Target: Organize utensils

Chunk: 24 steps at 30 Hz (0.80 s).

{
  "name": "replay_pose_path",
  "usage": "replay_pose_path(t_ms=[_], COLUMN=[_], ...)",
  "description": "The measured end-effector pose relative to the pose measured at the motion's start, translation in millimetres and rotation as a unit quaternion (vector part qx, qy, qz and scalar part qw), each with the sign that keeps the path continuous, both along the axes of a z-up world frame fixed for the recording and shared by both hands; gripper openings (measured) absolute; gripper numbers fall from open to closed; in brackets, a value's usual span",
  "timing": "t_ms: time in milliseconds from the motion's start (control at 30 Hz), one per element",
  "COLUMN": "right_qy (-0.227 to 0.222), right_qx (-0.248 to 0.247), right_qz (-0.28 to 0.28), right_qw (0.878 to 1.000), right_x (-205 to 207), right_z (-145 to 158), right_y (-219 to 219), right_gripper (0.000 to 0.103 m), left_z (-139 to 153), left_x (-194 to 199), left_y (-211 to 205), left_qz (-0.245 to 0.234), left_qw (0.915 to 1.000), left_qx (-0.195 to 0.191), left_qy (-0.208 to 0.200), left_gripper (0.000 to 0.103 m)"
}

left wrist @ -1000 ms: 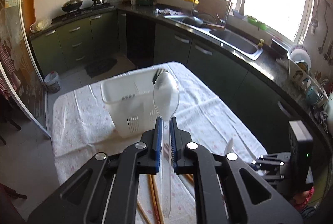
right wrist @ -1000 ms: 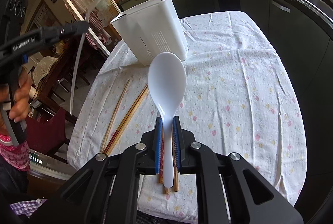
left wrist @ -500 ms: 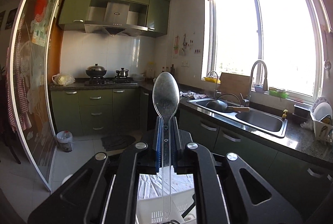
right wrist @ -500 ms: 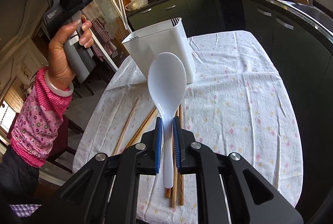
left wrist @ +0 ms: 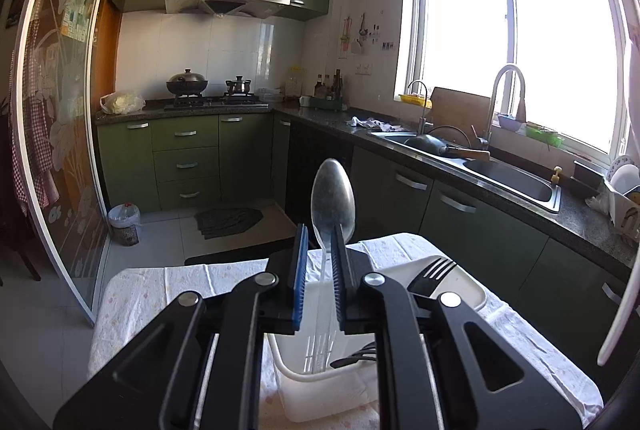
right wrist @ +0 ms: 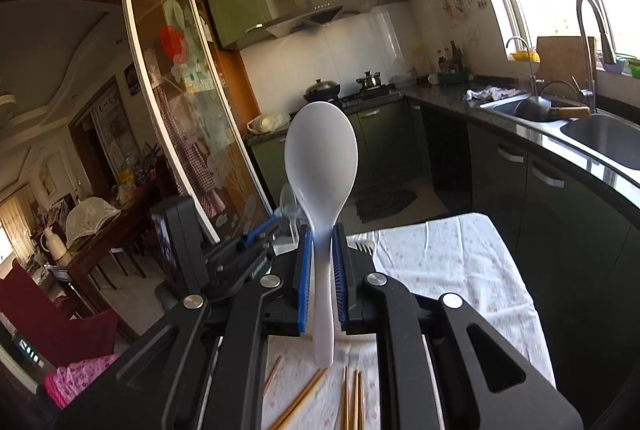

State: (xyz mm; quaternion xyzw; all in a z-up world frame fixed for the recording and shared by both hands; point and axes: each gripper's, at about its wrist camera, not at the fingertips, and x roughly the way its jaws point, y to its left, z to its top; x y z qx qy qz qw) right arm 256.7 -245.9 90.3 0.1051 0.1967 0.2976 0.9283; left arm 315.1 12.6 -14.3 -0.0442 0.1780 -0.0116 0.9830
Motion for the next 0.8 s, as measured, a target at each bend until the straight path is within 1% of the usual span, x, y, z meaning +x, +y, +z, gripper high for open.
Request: replay_pose_path(t_ms=[67,167,233,300,400,533,667,700,733,800], right_qy=[-0.028,-0.038,-0.039,-0.035,-0.004,0.019,0.02,0.019,0.018,0.009], right_qx=[0.009,0.023,0.017,-0.001,-0.014,-0.027,-0.049,-0.057,-0.064,-0.075], right_qz=[-0.015,-0.023,-0.03,-0.037,-0.037,-0.033,-0.029,-0.025,-0.023,-0.026], right_qw=[0.999,0.999,0.999,0.999,0.999,0.999,0.998,0.998,0.998,0.997], right_x=[14,44,63,82,106,113,105,101,96,86], right_z=[4,-3,-11,-23,-47,-79,-95,-99,-100,-99], right_y=[13,30,44,57,67,72,73,73,72,68], right_gripper=[0.011,0.011,0.011,0.011,0.012,0.012,0.013,0.019,0.031,0.041], left_z=[-1,4,9,14,17,12,4,2,-1,-9], left_x=[-9,-25,-38,-51,-67,-84,-94,-94,-96,-99], left_y=[2,9,13,16,18,20,23,24,25,24], left_qz=[0.002,0.001,0.0,-0.001,-0.004,-0.007,-0.008,-0.009,-0.01,-0.008], left_qw=[1.0,0.9999,0.9998,0.9998,0.9997,0.9989,0.9966,0.9955,0.9943,0.9907], left_qx=[0.001,-0.015,-0.02,-0.017,-0.013,-0.009,-0.02,-0.024,-0.028,-0.035], left_qy=[-0.002,-0.003,-0.002,0.002,0.019,0.045,0.08,0.091,0.103,0.131], left_gripper=[0.02,0.02,0.02,0.02,0.022,0.026,0.027,0.027,0.027,0.027])
